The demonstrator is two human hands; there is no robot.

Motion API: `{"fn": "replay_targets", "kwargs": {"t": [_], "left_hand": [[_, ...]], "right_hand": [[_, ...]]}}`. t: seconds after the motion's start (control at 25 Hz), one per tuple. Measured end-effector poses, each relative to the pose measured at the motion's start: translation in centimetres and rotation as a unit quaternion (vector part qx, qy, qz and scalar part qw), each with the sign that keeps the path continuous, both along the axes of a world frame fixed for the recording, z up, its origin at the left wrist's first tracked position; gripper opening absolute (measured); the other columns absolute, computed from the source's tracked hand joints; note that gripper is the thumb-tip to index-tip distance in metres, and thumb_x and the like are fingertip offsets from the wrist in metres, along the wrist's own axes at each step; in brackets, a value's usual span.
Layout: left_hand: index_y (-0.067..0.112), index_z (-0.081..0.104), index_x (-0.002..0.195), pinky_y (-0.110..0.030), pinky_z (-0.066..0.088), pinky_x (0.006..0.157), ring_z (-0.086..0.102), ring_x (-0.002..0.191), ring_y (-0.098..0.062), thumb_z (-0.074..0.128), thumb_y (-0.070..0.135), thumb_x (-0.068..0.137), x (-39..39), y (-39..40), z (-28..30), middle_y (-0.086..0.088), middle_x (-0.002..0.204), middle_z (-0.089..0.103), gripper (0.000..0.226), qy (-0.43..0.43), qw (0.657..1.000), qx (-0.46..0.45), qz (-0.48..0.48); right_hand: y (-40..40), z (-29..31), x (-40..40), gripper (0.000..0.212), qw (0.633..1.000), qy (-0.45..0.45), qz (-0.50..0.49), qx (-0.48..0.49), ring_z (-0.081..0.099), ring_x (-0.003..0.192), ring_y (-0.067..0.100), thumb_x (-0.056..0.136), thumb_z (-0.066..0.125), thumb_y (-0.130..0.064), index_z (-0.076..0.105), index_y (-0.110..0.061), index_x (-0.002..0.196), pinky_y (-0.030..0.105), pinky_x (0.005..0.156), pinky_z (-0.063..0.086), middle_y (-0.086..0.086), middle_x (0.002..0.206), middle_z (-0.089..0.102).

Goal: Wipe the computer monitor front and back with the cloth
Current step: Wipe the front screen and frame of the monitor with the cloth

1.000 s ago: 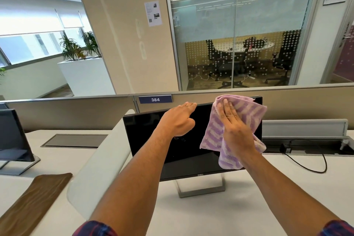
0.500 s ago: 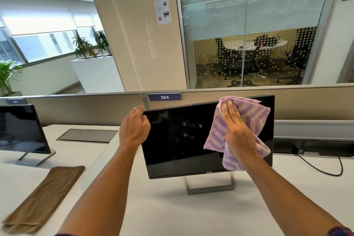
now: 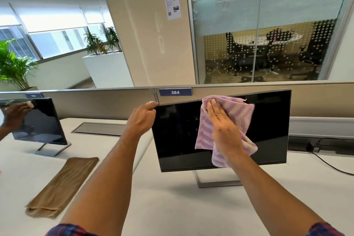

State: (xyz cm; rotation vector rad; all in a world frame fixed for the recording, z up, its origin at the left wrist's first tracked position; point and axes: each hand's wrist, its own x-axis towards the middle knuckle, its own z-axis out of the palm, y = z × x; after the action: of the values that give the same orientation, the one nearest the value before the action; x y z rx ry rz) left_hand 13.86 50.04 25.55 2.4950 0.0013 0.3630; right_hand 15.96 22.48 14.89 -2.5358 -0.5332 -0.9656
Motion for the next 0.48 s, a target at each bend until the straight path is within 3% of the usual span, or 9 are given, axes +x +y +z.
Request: {"fn": "replay_targets", "kwargs": {"t": [0.08, 0.16, 0.2, 0.36, 0.4, 0.48], "left_hand": [[0.024, 0.057, 0.14, -0.04, 0.033, 0.113, 0.047, 0.133, -0.027, 0.038, 0.015, 0.097, 0.3, 0.5, 0.0, -0.004, 0.145, 0.054, 0.048, 0.012, 1.0, -0.002, 0.007], [0.029, 0.056, 0.14, -0.042, 0.034, 0.115, 0.046, 0.134, -0.027, 0.039, 0.018, 0.095, 0.5, 1.0, 0.0, -0.002, 0.146, 0.054, 0.05, 0.026, 1.0, 0.002, 0.008], [0.03, 0.055, 0.141, -0.043, 0.033, 0.115, 0.046, 0.135, -0.027, 0.039, 0.019, 0.094, 0.5, 1.1, 0.0, -0.002, 0.147, 0.053, 0.051, 0.033, 0.999, 0.0, 0.004], [0.031, 0.053, 0.143, -0.042, 0.032, 0.114, 0.045, 0.135, -0.028, 0.04, 0.018, 0.096, 0.5, 1.3, -0.1, -0.003, 0.148, 0.051, 0.05, 0.039, 0.999, -0.017, -0.02], [0.031, 0.053, 0.143, -0.042, 0.032, 0.114, 0.045, 0.135, -0.028, 0.04, 0.018, 0.096, 0.6, 1.5, -0.1, -0.003, 0.148, 0.051, 0.05, 0.038, 0.999, -0.016, -0.02], [0.03, 0.053, 0.143, -0.041, 0.032, 0.113, 0.045, 0.135, -0.027, 0.04, 0.02, 0.096, 0.7, 1.7, -0.1, -0.003, 0.148, 0.051, 0.05, 0.041, 0.999, -0.017, -0.025]], "right_hand": [[2.0, -0.1, -0.1, 0.079, 1.0, 0.0, -0.006, -0.013, 0.024, 0.152, 0.025, 0.091, 0.059, -0.004, 0.017, -0.003, 0.158, 0.037, 0.122, 0.027, 0.012, 0.166, 0.02], [3.9, -1.4, -0.2, 0.081, 0.985, -0.044, 0.046, -0.158, 0.027, 0.151, 0.028, 0.09, 0.062, -0.002, 0.017, -0.001, 0.158, 0.038, 0.122, 0.027, 0.016, 0.164, 0.021], [4.2, -1.3, 0.0, 0.083, 0.977, -0.073, 0.079, -0.186, 0.031, 0.149, 0.027, 0.088, 0.066, -0.001, 0.02, -0.001, 0.157, 0.037, 0.121, 0.029, 0.015, 0.163, 0.025], [4.1, -0.1, 0.0, 0.076, 0.999, -0.029, 0.027, -0.017, 0.031, 0.149, 0.021, 0.09, 0.058, -0.001, 0.024, -0.009, 0.158, 0.036, 0.121, 0.03, 0.007, 0.164, 0.027], [4.7, -0.4, 0.0, 0.076, 0.999, -0.037, 0.025, -0.029, 0.032, 0.149, 0.022, 0.09, 0.059, -0.002, 0.026, -0.008, 0.157, 0.037, 0.121, 0.031, 0.008, 0.163, 0.029], [5.5, -1.2, 0.0, 0.079, 0.981, -0.084, 0.076, -0.157, 0.041, 0.144, 0.025, 0.085, 0.067, 0.0, 0.031, -0.005, 0.155, 0.039, 0.116, 0.039, 0.012, 0.159, 0.036]]}}
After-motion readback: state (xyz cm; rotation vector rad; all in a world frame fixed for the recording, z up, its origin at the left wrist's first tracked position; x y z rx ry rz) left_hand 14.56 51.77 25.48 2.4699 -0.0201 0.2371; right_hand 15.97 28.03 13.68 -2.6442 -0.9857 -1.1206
